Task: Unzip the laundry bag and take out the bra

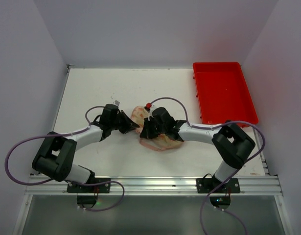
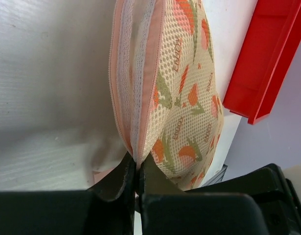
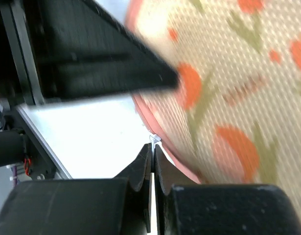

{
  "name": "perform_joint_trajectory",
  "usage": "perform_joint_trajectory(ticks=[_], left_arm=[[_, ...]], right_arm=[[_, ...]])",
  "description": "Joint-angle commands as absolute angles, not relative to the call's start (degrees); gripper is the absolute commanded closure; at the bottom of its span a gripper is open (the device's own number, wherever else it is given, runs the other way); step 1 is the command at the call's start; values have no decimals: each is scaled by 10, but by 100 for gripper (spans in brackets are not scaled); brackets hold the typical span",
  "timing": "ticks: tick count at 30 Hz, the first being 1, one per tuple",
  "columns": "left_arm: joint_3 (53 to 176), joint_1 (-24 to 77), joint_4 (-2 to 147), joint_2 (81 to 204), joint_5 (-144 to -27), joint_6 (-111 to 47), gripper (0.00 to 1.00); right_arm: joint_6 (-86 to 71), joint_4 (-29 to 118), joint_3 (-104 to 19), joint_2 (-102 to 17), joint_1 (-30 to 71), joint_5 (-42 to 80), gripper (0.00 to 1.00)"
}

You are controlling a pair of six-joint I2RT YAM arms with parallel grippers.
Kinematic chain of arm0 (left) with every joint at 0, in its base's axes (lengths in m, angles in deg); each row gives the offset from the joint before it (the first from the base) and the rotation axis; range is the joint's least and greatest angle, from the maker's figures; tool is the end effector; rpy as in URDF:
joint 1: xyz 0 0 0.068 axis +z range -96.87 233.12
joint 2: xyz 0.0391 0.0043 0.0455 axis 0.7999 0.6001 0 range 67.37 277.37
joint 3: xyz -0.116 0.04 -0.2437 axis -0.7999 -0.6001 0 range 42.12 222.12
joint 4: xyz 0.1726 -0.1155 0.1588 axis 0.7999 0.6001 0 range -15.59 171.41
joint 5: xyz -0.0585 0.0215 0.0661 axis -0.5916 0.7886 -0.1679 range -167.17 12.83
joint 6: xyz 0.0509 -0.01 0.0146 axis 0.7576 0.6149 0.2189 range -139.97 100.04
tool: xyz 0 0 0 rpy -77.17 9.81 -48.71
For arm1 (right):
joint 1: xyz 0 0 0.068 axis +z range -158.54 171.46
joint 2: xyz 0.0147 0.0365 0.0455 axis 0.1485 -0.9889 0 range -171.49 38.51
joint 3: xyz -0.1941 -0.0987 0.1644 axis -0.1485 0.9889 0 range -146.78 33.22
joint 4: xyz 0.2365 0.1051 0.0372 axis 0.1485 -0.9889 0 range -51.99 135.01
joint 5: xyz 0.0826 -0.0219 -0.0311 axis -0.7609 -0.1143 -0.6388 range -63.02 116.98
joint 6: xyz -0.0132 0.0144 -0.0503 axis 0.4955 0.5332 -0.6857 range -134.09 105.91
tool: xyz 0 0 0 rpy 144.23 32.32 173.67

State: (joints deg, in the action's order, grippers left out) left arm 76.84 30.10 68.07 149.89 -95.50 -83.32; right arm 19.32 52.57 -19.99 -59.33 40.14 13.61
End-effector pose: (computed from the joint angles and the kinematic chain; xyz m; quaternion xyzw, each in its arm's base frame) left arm 0.2491 -0.1181 0.1628 -0.2488 0.8674 -0.3836 0.1965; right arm 0.2309 0.2752 0.1801 -0.1696 0.8743 0.3692 0.2654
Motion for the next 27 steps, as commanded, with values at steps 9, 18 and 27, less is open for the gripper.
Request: perform_joint_trajectory(ticks=[9, 18, 27], left_arm=[[798, 446, 741, 1487, -950, -747, 100], [939, 472, 793, 1639, -1008, -644, 100], [1056, 472, 816, 1684, -1058, -643, 29]], right_arm=[[223, 423, -14, -355, 265, 175, 100], [169, 399, -13, -316, 251, 125, 100], [172, 444, -169, -506, 356, 111, 100]])
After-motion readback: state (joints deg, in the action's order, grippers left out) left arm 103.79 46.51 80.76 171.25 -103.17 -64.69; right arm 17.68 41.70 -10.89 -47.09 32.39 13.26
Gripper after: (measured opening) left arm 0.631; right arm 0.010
